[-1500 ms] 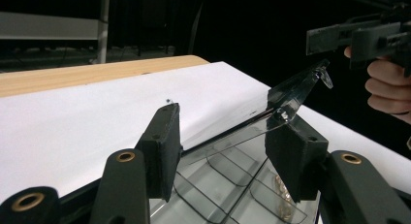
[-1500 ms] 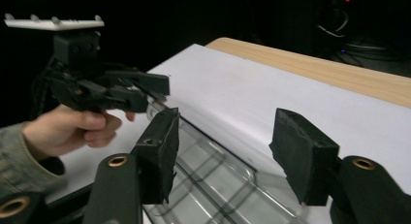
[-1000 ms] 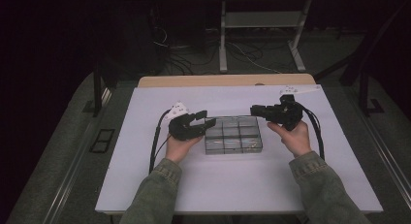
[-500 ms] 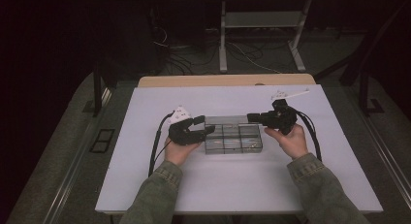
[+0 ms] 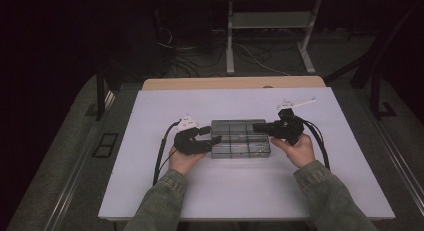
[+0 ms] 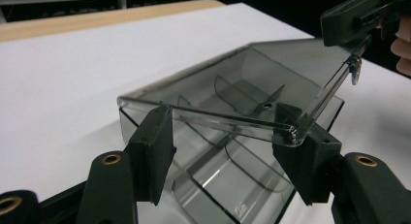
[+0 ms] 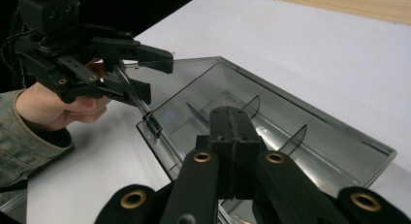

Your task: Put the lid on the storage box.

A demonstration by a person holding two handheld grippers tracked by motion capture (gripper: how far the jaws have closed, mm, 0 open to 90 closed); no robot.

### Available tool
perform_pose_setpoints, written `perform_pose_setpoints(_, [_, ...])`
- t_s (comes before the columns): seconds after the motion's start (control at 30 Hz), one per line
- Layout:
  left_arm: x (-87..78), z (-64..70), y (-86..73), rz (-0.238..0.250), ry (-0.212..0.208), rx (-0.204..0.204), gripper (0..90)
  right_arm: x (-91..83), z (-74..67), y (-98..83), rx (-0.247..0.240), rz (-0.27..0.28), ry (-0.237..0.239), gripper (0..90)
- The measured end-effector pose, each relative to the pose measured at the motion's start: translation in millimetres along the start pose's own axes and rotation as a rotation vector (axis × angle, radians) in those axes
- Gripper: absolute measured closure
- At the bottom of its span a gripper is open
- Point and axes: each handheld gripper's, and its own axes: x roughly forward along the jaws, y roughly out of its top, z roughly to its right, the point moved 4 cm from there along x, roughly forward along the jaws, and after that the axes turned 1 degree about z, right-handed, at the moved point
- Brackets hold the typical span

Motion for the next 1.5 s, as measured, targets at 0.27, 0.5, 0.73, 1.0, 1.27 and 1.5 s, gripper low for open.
perform_pose_setpoints(0.27, [-3.9, 5.9, -11.5, -0.088, -0.037, 0.005, 40.0, 5.2, -0.6, -13.3, 0.008, -0.021, 0.002, 89.1])
perform_pose_setpoints(0.5, [-17.5, 15.0, -21.5, -0.137, -0.088, -0.004, 38.4, 9.6, -3.6, -23.9, -0.012, -0.072, -0.014, 83.1])
perform_pose_setpoints(0.73, [-31.4, 19.5, -23.8, -0.116, -0.121, -0.012, 28.2, 0.1, -11.2, -28.2, -0.026, -0.044, -0.052, 52.4])
perform_pose_setpoints(1.0, [-42.4, 22.8, -25.8, -0.108, -0.119, -0.029, 11.1, -13.6, -14.4, -42.0, -0.019, -0.056, -0.075, 15.1])
perform_pose_setpoints(1.27, [-54.4, 19.3, -31.2, -0.090, -0.104, -0.055, 0.0, -34.0, -18.1, -56.6, -0.023, -0.039, -0.101, 0.4])
perform_pose_setpoints(1.5, [-68.1, 21.8, -35.1, -0.069, -0.110, -0.067, 0.0, -52.0, -19.3, -70.5, -0.029, -0.020, -0.120, 0.4])
